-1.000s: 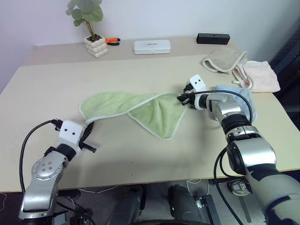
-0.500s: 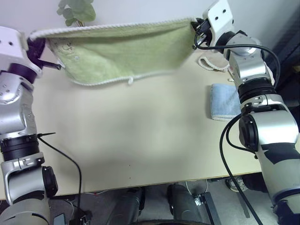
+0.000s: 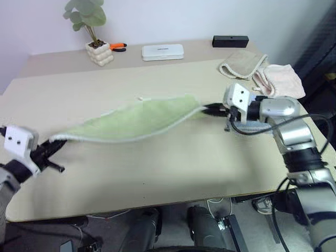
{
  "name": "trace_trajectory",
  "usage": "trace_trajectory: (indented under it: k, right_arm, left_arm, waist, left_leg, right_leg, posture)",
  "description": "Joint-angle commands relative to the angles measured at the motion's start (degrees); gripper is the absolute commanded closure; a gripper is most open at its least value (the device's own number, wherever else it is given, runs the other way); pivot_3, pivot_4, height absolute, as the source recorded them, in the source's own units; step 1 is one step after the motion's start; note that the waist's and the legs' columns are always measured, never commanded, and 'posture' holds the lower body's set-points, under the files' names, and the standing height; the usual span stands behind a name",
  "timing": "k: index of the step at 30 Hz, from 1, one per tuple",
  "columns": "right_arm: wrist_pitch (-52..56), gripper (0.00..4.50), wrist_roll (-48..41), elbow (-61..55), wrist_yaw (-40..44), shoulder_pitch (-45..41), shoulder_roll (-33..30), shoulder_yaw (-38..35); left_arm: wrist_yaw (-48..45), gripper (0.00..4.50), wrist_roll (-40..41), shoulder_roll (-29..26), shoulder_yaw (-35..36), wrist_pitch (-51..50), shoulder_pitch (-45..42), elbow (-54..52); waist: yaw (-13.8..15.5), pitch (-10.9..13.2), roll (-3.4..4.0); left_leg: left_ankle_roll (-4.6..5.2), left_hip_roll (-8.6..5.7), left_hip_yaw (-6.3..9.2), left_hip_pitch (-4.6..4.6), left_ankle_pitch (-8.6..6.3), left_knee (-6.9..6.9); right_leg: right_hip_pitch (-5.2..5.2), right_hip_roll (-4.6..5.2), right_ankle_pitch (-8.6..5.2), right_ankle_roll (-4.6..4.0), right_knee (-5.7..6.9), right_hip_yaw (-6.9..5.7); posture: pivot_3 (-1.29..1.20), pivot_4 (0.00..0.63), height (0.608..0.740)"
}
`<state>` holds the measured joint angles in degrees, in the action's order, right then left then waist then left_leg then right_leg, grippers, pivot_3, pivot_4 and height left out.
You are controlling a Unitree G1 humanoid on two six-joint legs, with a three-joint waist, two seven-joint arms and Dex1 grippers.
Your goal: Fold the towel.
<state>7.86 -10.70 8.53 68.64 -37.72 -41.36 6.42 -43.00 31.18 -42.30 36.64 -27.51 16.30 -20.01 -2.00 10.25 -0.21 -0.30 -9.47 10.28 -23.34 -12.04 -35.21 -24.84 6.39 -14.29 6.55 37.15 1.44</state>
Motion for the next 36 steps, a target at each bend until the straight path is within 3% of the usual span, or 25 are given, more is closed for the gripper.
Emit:
trace_trajectory:
  k: [1,5,10,23,32,33,36]
  right_arm:
    - [7.6,4.44,-6.3,-11.8,6.7,5.9,-6.3,-1.7]
    - [11.3,4.44,-9.1,-16.6,9.1,9.6,-10.3,-2.5]
    - [8.4,4.44,-5.7,-12.2,4.4,5.9,-7.1,-1.4]
    - [-15.5,4.44,11.1,32.1,-8.6,-16.1,10.2,5.9]
    - [-22.5,4.44,14.7,46.3,-13.0,-22.2,15.4,5.4]
    - [-22.6,4.19,14.9,47.0,-13.5,-22.4,15.6,5.3]
    - [-22.9,3.08,15.4,48.4,-15.0,-23.1,16.0,4.9]
  left_arm:
    - [-4.6,4.5,4.9,-2.1,6.3,-4.9,7.0,-6.2]
    - [-7.3,4.5,7.0,-3.7,9.1,-7.8,11.4,-7.2]
    - [-6.9,4.5,6.0,-4.7,7.8,-7.9,8.6,-3.8]
    - [-3.9,4.5,-3.6,-3.7,-4.8,0.0,-6.1,15.1]
    - [-2.2,4.5,-4.3,-1.3,-6.2,1.1,-7.9,17.9]
    - [-2.1,4.5,-4.0,-1.1,-6.1,1.0,-8.0,17.9]
    - [-1.1,3.52,-3.4,-0.3,-5.3,0.2,-8.3,17.7]
  waist:
    - [0.8,0.0,-0.04]
    - [1.4,0.0,-0.06]
    - [1.3,0.0,-0.09]
    - [0.9,0.0,-0.14]
    - [0.8,0.0,-0.14]
    - [0.8,0.0,-0.13]
    - [0.8,0.0,-0.13]
  left_leg:
    - [0.0,0.14,-0.17,0.0,-0.01,0.0]
    - [0.08,0.34,-0.66,0.0,-0.05,0.01]
    - [-0.01,0.9,-1.64,-0.01,-0.18,-0.03]
    - [0.16,1.2,-2.18,0.06,-0.13,0.07]
    - [0.1,1.21,-2.16,0.08,-0.13,0.08]
    - [0.1,1.21,-2.16,0.08,-0.13,0.08]
    - [0.1,1.21,-2.16,0.08,-0.12,0.08]
  right_leg:
    - [0.06,0.01,-0.02,-0.02,-0.02,-0.02]
    - [0.13,0.13,-0.09,-0.05,-0.18,-0.02]
    - [0.19,0.35,-0.08,-0.08,-0.23,-0.21]
    - [0.07,0.28,0.17,0.07,-0.28,-0.39]
    - [-0.01,0.11,0.22,0.08,-0.16,-0.37]
    - [-0.01,0.1,0.23,0.08,-0.16,-0.36]
    - [-0.03,0.1,0.23,0.08,-0.13,-0.35]
  posture:
    - [0.0,0.15,0.74]
    - [0.0,0.15,0.74]
    - [0.0,0.15,0.74]
    - [0.0,0.15,0.74]
    - [0.0,0.15,0.74]
    - [0.0,0.15,0.74]
    - [0.0,0.15,0.74]
